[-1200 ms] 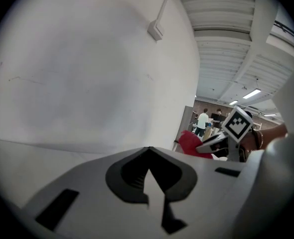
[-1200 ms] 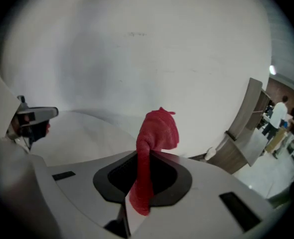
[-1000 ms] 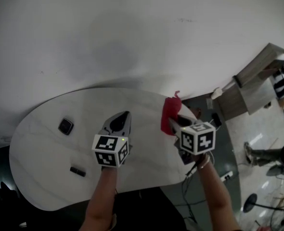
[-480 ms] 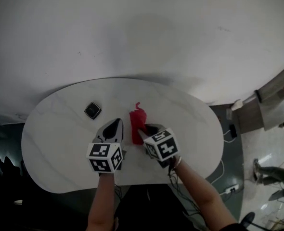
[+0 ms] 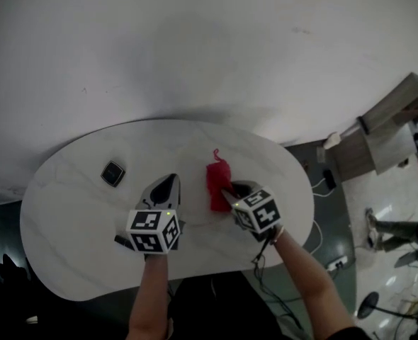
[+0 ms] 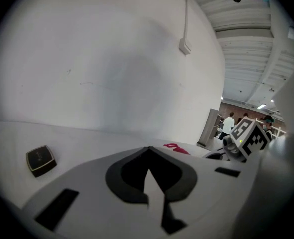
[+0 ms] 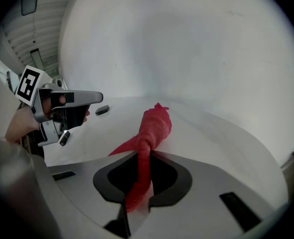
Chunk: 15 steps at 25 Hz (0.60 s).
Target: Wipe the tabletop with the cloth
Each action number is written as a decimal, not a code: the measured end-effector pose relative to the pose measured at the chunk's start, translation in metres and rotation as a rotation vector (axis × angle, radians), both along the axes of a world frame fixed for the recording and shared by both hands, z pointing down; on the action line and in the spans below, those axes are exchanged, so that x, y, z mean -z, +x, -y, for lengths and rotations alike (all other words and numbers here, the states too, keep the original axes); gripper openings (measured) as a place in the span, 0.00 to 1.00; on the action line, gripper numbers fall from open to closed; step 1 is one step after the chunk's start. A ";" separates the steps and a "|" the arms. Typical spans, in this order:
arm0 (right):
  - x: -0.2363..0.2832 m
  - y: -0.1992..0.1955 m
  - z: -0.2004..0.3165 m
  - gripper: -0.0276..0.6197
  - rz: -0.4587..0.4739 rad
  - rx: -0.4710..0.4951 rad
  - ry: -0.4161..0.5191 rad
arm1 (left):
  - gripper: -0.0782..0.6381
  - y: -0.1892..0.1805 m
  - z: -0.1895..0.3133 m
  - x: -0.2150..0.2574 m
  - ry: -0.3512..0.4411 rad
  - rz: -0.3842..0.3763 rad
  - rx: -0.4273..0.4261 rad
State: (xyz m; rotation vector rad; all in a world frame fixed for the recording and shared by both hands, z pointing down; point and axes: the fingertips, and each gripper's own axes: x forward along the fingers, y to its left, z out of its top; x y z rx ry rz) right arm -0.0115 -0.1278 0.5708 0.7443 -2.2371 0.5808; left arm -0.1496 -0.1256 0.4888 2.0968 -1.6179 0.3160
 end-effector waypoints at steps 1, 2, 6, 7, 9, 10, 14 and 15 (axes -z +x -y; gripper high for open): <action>-0.001 0.015 0.005 0.12 -0.002 -0.026 0.001 | 0.11 0.010 0.005 -0.001 0.000 -0.004 -0.022; -0.002 0.031 0.009 0.12 -0.005 -0.057 -0.001 | 0.11 0.021 0.010 -0.002 -0.001 -0.008 -0.045; -0.006 0.099 0.026 0.12 -0.019 -0.190 -0.014 | 0.11 0.061 0.028 -0.002 0.003 -0.017 -0.132; -0.007 0.116 0.029 0.12 -0.020 -0.222 -0.017 | 0.11 0.071 0.032 -0.001 0.003 -0.019 -0.151; -0.008 0.149 0.033 0.12 -0.033 -0.285 -0.021 | 0.11 0.088 0.038 -0.001 0.001 -0.021 -0.189; -0.008 0.166 0.035 0.12 -0.047 -0.318 -0.019 | 0.11 0.096 0.040 -0.001 0.000 -0.021 -0.207; -0.005 0.225 0.043 0.12 -0.099 -0.435 0.008 | 0.11 0.127 0.051 -0.001 -0.002 -0.021 -0.274; -0.006 0.238 0.042 0.12 -0.111 -0.461 0.010 | 0.11 0.135 0.052 -0.002 -0.002 -0.021 -0.290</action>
